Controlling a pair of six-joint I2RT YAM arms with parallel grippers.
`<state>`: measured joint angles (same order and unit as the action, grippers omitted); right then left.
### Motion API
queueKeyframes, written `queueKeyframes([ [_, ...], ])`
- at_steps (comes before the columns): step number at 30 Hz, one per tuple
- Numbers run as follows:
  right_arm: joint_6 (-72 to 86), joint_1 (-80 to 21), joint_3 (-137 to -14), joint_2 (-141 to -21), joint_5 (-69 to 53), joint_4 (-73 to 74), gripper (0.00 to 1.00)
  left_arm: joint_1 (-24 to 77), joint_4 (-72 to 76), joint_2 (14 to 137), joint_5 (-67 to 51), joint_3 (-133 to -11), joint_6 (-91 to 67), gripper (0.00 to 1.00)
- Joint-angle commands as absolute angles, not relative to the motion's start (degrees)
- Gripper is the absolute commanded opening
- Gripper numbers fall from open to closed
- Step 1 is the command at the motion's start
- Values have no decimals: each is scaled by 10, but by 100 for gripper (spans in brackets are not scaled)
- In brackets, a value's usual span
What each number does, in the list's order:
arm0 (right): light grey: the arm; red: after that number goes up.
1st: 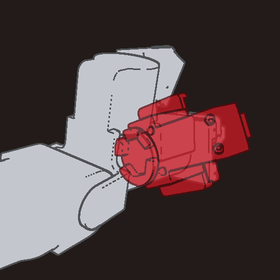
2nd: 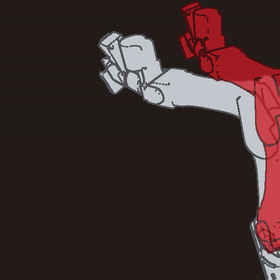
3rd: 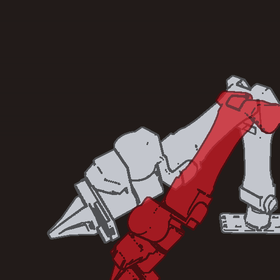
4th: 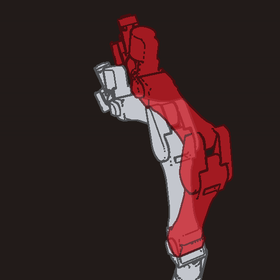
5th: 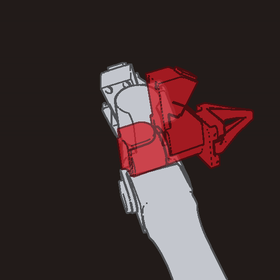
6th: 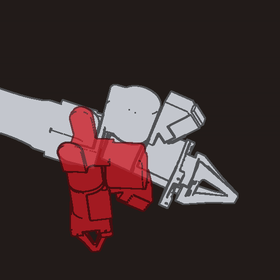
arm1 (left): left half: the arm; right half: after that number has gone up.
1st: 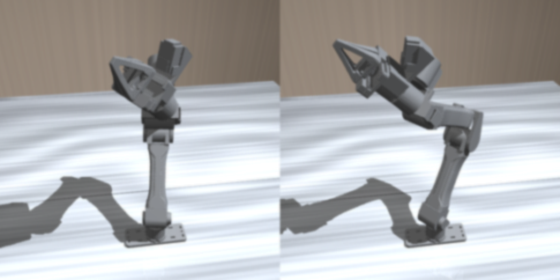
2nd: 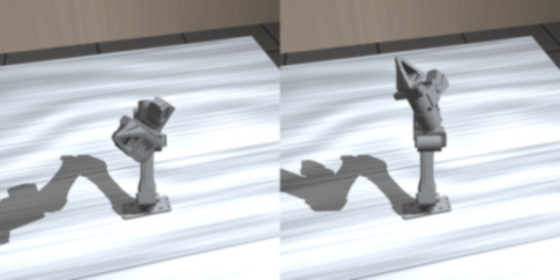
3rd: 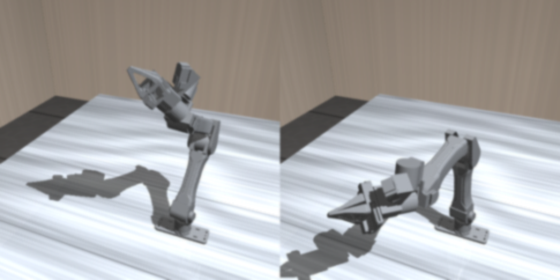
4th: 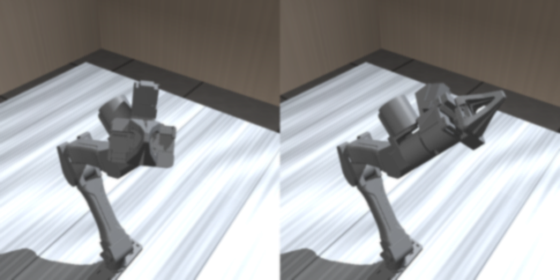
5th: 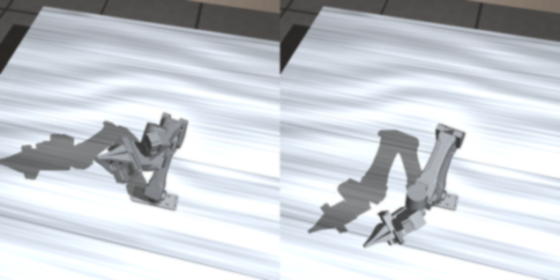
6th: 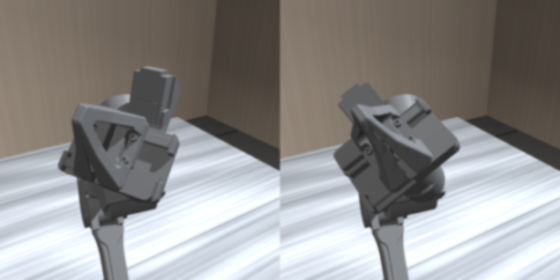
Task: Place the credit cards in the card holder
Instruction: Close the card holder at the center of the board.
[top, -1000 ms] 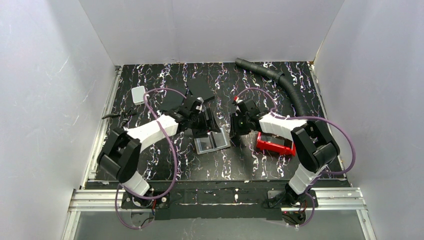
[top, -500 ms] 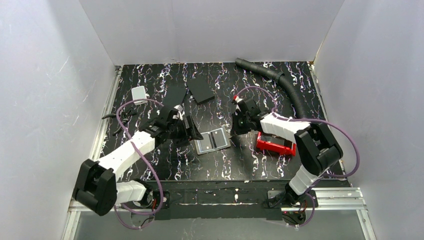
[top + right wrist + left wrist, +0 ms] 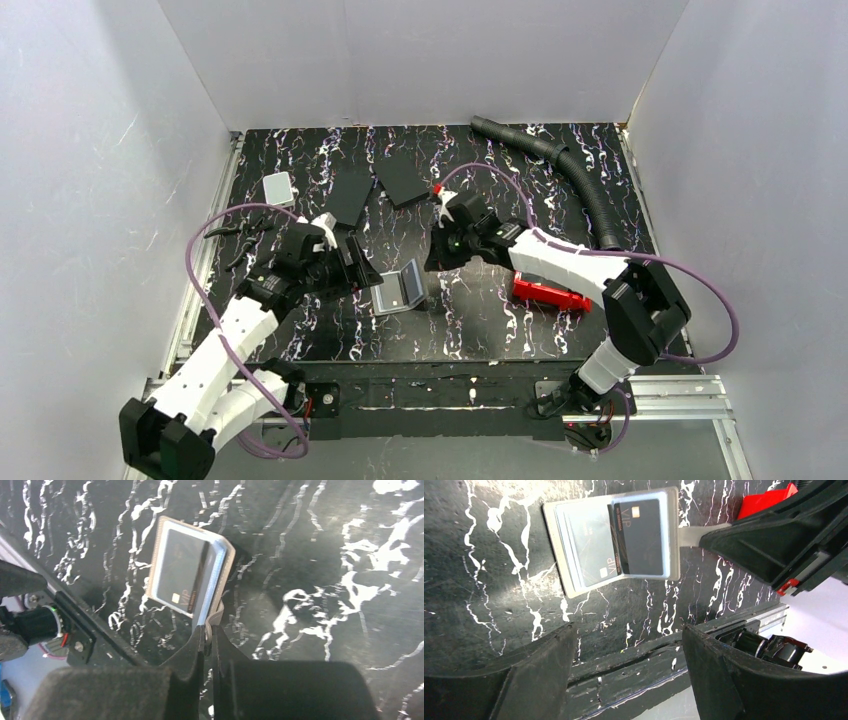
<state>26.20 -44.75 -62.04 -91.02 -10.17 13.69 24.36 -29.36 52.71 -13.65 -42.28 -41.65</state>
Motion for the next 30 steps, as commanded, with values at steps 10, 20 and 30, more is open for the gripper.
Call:
queueKeyframes([
  [10,396,-572,-716,-997,-102,33,16,240,-433,380,39,-515,-377,77],
  [20,407,-579,-741,-1046,-138,-8,64,240,-465,315,86,-535,-366,80],
  [30,359,-569,-759,-1042,-255,31,98,240,-437,351,14,-481,-398,86],
])
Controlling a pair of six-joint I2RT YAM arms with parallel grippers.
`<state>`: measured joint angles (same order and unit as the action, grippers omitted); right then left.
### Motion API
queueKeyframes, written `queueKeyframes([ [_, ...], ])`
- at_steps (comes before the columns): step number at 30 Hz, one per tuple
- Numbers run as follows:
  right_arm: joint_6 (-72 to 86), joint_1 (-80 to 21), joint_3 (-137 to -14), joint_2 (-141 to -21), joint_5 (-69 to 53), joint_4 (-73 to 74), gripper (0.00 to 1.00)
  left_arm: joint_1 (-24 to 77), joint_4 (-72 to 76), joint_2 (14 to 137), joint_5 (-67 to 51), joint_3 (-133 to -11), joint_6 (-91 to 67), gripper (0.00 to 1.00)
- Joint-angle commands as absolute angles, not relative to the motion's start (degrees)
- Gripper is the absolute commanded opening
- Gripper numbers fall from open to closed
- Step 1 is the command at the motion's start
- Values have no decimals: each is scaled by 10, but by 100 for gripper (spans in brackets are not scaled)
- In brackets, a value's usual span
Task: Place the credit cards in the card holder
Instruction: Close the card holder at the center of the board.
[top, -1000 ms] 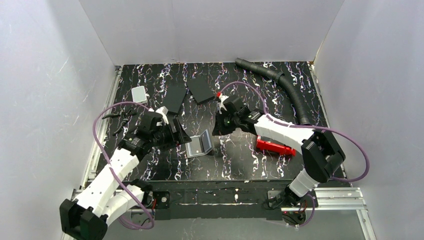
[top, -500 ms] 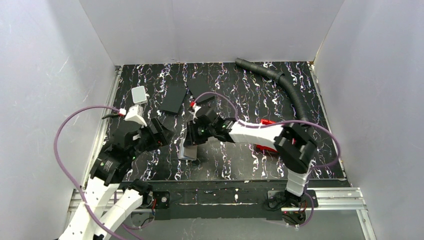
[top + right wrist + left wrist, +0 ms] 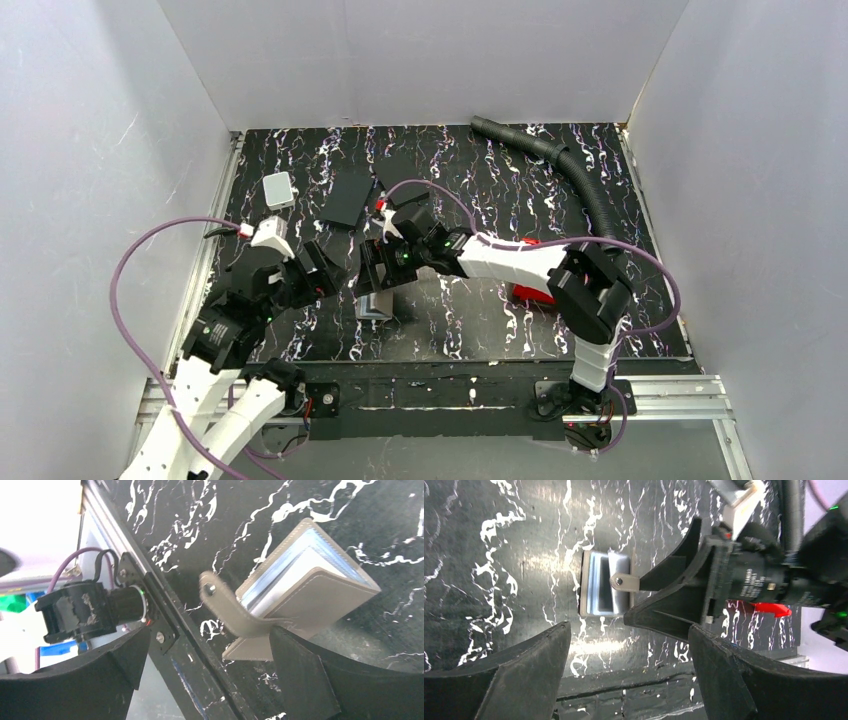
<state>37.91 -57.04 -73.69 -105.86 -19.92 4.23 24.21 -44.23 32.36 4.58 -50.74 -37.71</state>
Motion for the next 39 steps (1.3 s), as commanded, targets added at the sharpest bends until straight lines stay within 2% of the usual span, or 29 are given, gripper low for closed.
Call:
queueKeyframes([
  [1,365,-569,-761,-1053,-263,15,98,240,-433,351,9,-471,-412,86],
  [5,411,-567,-782,-1113,-300,-45,98,240,-414,324,0,-437,-442,86],
  [13,495,-563,-727,-1187,-291,-201,96,240,-430,307,2,-424,-445,85],
  [16,508,-558,-716,-1199,-289,-218,94,240,-431,316,0,-415,-449,84],
  [23,493,-534,-729,-1137,-306,-152,94,240,-392,324,-53,-354,-499,81],
  [27,455,-514,-741,-1095,-309,-62,95,240,-370,325,-67,-337,-504,81],
  [31,425,-489,-720,-1056,-292,24,93,240,-337,346,-96,-324,-508,76],
  [33,429,-475,-682,-1028,-286,14,88,240,-323,366,-110,-321,-506,72],
  [36,435,-464,-627,-1006,-289,-23,71,240,-315,411,-109,-324,-483,67],
  [37,437,-463,-617,-1006,-291,-32,66,240,-308,429,-110,-324,-472,69],
  [39,456,-466,-590,-1010,-300,-77,65,240,-304,466,-110,-330,-444,73],
])
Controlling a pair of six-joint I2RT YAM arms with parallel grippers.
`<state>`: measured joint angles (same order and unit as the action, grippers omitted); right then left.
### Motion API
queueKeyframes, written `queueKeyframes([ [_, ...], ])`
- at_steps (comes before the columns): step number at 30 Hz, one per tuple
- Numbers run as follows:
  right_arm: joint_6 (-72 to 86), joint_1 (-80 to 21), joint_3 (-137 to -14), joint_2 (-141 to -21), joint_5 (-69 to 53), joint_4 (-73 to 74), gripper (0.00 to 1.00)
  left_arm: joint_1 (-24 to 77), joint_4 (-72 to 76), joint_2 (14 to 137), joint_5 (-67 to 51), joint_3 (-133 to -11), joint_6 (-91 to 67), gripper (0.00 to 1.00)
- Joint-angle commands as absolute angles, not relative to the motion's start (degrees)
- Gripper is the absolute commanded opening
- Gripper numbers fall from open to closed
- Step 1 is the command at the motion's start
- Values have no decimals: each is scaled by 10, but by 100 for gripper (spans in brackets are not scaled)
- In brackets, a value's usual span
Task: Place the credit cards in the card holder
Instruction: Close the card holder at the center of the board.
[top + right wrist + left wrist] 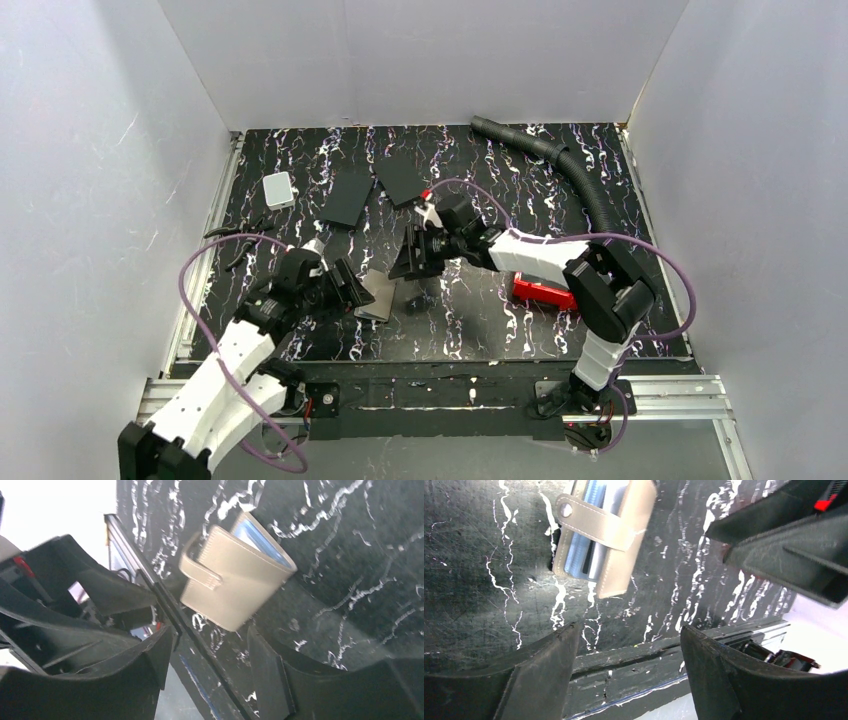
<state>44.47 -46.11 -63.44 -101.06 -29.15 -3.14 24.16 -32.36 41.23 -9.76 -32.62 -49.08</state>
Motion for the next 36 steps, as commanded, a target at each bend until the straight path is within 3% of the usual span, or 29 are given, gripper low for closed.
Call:
queueKeyframes([
  [1,463,-467,-580,-1012,-300,-97,65,240,-301,484,-108,-335,-431,74],
  [6,494,-468,-534,-1038,-314,-192,66,240,-288,545,-47,-337,-400,60],
  [15,504,-482,-526,-1088,-310,-248,73,237,-222,627,-16,-308,-419,62],
  [18,517,-487,-526,-1105,-307,-268,72,238,-213,658,1,-305,-429,60],
  [22,531,-492,-528,-1121,-302,-289,66,237,-231,689,33,-309,-443,47],
  [26,538,-497,-528,-1130,-293,-301,63,236,-233,686,40,-299,-446,42],
  [36,573,-537,-533,-1163,-238,-375,62,236,-215,685,27,-273,-457,37],
])
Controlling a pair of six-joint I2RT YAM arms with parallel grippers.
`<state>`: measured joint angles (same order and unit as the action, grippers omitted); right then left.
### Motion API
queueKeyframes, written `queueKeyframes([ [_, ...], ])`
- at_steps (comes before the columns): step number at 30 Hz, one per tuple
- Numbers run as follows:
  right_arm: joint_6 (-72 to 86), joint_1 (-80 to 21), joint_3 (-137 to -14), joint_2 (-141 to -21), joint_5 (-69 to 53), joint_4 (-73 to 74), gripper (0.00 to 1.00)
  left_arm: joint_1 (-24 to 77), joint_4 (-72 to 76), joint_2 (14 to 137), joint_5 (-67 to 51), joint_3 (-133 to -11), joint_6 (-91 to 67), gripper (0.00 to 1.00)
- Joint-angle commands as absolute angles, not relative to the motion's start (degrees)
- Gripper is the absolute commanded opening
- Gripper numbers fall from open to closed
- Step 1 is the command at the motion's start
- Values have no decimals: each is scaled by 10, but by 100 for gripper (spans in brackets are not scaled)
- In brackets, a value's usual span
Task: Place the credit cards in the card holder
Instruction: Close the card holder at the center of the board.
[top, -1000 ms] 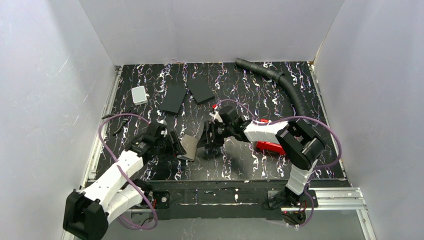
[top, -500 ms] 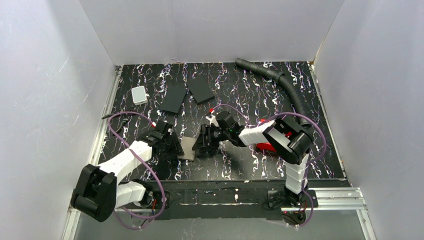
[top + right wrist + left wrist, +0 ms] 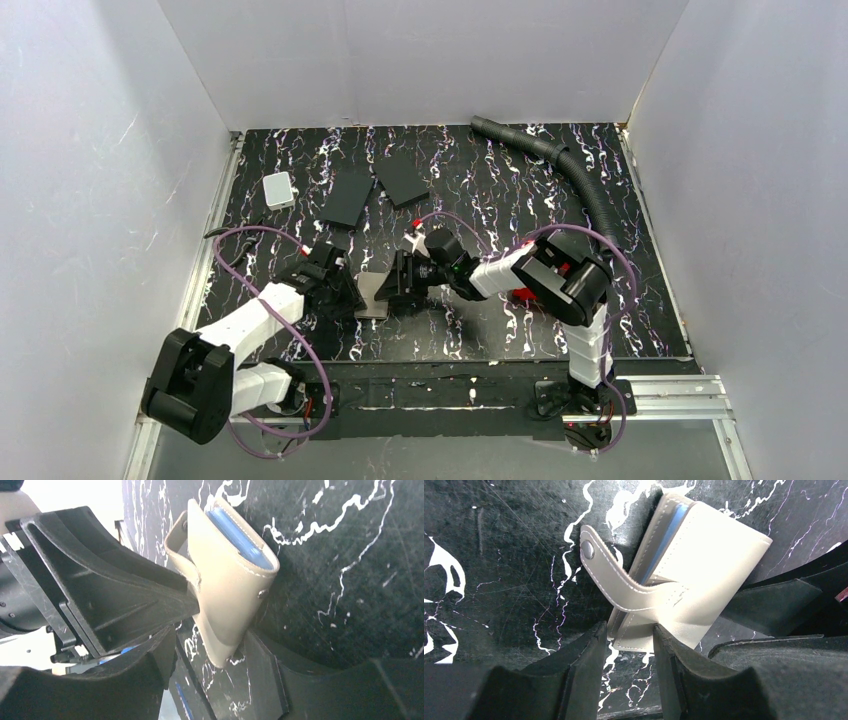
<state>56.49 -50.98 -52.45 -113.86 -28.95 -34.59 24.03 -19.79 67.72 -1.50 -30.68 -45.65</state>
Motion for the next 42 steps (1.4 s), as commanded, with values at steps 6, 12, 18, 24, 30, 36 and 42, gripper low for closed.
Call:
queueKeyframes([
  [6,599,-542,-517,-1179,-202,-468,54,236,-209,666,19,-259,-464,36],
  [12,624,-555,-522,-1217,-213,-533,48,234,-192,652,12,-246,-466,36],
  [18,604,-554,-534,-1198,-218,-494,10,232,-197,610,0,-252,-453,41],
  [24,630,-499,-529,-1155,-293,-515,1,222,-274,512,-60,-324,-413,67],
  [30,646,-415,-520,-1090,-396,-448,1,187,-356,445,-142,-469,-366,84],
  [36,668,-339,-521,-1028,-522,-436,1,139,-383,479,-208,-602,-353,92],
  [42,487,-313,-587,-972,-610,-213,1,109,-352,601,-393,-662,-338,98],
])
